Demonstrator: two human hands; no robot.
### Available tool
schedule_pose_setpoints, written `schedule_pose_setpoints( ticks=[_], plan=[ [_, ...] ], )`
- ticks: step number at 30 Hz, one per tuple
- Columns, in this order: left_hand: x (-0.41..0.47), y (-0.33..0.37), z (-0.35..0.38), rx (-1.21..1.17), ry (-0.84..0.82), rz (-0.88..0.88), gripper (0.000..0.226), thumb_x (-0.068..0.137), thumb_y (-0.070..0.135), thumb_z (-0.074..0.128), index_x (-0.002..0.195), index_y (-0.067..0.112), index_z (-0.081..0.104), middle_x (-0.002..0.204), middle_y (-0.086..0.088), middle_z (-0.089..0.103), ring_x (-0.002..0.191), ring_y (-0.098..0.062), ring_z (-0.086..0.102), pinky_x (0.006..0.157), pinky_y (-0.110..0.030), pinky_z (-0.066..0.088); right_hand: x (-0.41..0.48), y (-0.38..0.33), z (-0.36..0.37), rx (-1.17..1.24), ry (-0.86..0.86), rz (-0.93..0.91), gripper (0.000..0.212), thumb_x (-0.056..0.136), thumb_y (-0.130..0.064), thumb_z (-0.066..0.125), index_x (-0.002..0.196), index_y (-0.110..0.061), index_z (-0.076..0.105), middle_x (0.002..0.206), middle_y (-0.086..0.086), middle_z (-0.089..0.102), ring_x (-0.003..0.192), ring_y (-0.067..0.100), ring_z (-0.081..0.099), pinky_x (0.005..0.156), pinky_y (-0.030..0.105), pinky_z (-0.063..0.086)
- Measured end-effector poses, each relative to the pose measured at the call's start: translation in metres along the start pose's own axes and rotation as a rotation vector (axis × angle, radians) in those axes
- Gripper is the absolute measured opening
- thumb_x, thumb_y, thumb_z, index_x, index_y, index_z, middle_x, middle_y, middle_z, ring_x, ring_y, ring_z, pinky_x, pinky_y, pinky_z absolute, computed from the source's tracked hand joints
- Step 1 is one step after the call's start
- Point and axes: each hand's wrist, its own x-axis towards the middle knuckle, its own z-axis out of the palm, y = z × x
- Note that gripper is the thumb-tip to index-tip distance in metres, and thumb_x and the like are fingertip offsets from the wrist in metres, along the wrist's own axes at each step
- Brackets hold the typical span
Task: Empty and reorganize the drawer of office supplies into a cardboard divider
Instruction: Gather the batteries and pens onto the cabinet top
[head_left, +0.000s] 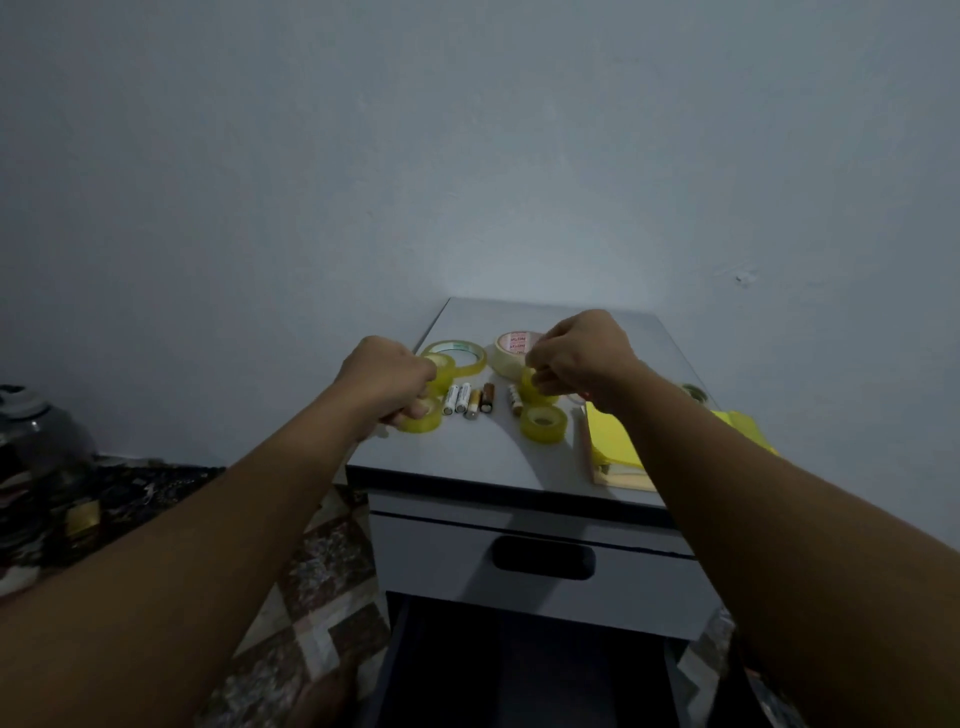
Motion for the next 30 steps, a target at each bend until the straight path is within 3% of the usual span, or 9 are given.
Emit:
schedule_pose_setpoints(
  ticks=[3, 6, 10, 18, 22, 25, 30],
  plan=[
    [-0.021, -0.004, -0.006, -0.025, 0.01, 0.038, 0.015, 0.088, 0.013, 0.06, 0.089, 0.001, 0.068, 0.078, -0.012, 0.07, 0.046, -0.015, 0.059, 0.047, -0.026, 0.048, -0.026, 0.004, -0.016, 0.028, -0.012, -0.04, 0.012, 0.08, 0.001, 0.072, 0.09, 0.006, 0.07, 0.082, 0.027, 0.071, 0.064, 0.03, 0.07, 0.058, 0.035, 0.06],
    [-0.049, -0.012, -0.011, -0.077, -0.019, 0.117, 0.015, 0.091, 0.016, 0.06, 0.093, 0.003, 0.068, 0.087, -0.011, 0.074, 0.055, -0.017, 0.061, 0.052, -0.03, 0.049, -0.06, 0.014, -0.03, 0.073, -0.071, -0.091, 0.009, 0.083, -0.002, 0.07, 0.09, 0.003, 0.069, 0.083, 0.022, 0.071, 0.065, 0.025, 0.068, 0.06, 0.036, 0.059],
    [-0.089, -0.036, -0.003, -0.089, -0.106, 0.183, 0.015, 0.096, 0.022, 0.061, 0.094, 0.009, 0.068, 0.084, -0.006, 0.074, 0.056, -0.016, 0.061, 0.048, -0.028, 0.045, -0.112, 0.041, -0.035, 0.154, -0.115, -0.084, 0.009, 0.084, -0.004, 0.071, 0.09, 0.002, 0.068, 0.078, 0.015, 0.068, 0.063, 0.022, 0.065, 0.056, 0.032, 0.055],
    [-0.148, -0.13, 0.056, 0.04, -0.382, -0.004, 0.007, 0.096, 0.02, 0.064, 0.094, 0.014, 0.066, 0.086, -0.006, 0.072, 0.056, -0.012, 0.059, 0.045, -0.025, 0.045, -0.188, 0.174, 0.001, 0.066, -0.219, 0.138, 0.005, 0.086, -0.007, 0.071, 0.086, -0.003, 0.068, 0.071, 0.006, 0.067, 0.062, 0.017, 0.063, 0.06, 0.034, 0.053],
    [-0.163, -0.18, 0.094, 0.219, -0.523, -0.056, 0.019, 0.091, 0.029, 0.07, 0.108, 0.022, 0.065, 0.097, 0.001, 0.07, 0.076, -0.009, 0.065, 0.058, -0.017, 0.048, -0.204, 0.252, 0.029, -0.062, -0.235, 0.289, 0.011, 0.081, -0.017, 0.075, 0.089, -0.018, 0.068, 0.082, 0.0, 0.071, 0.069, 0.011, 0.063, 0.069, 0.03, 0.052],
    [-0.168, -0.209, 0.116, 0.3, -0.659, -0.063, 0.035, 0.087, 0.032, 0.074, 0.119, 0.026, 0.062, 0.105, 0.004, 0.066, 0.092, -0.007, 0.063, 0.07, -0.014, 0.046, -0.215, 0.29, 0.047, -0.124, -0.22, 0.386, 0.025, 0.081, -0.021, 0.076, 0.103, -0.019, 0.065, 0.1, 0.001, 0.071, 0.091, 0.016, 0.067, 0.084, 0.032, 0.054],
    [-0.176, -0.246, 0.147, 0.385, -0.689, -0.071, 0.048, 0.082, 0.029, 0.08, 0.126, 0.025, 0.061, 0.116, 0.0, 0.057, 0.1, -0.012, 0.058, 0.084, -0.02, 0.047, -0.224, 0.314, 0.066, -0.246, -0.193, 0.444, 0.028, 0.086, -0.027, 0.072, 0.108, -0.015, 0.062, 0.103, 0.005, 0.067, 0.097, 0.024, 0.064, 0.08, 0.029, 0.05]
  ],
)
